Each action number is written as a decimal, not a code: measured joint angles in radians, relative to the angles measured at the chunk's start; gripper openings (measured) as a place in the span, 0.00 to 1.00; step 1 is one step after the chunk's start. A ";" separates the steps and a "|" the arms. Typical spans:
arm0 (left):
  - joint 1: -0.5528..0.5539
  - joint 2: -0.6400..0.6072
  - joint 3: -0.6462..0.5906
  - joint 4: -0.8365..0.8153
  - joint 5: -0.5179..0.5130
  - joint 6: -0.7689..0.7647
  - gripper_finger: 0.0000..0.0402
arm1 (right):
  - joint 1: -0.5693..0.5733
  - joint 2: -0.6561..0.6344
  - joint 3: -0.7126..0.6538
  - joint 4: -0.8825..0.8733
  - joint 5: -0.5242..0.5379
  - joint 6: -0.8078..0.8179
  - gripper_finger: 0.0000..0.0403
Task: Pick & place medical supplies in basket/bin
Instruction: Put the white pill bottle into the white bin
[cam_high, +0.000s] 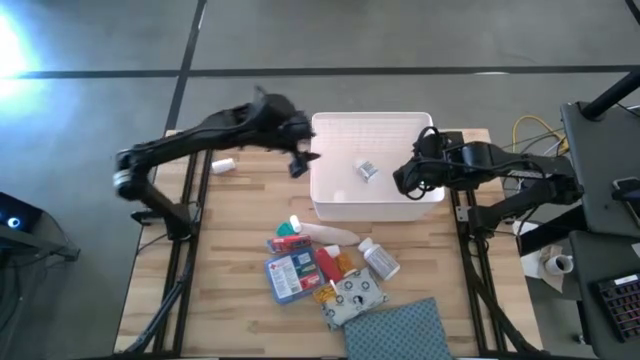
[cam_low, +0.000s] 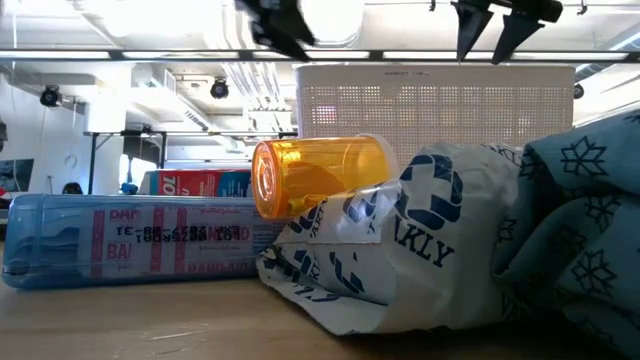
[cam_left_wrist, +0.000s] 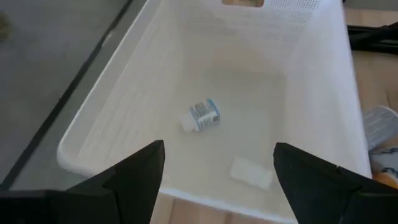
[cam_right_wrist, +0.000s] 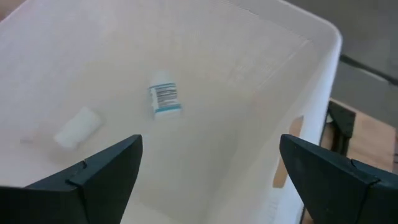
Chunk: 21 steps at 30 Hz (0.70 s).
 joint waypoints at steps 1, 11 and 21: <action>0.000 -0.051 -0.066 0.032 0.000 -0.014 0.70 | 0.000 0.000 0.004 0.000 -0.011 0.000 0.92; 0.000 -0.518 -0.684 0.338 -0.001 -0.230 0.70 | 0.002 0.001 0.025 0.170 -0.300 -0.050 0.92; 0.000 -0.829 -0.997 0.419 0.048 -0.539 0.70 | 0.119 0.078 0.024 0.253 -0.593 0.047 0.92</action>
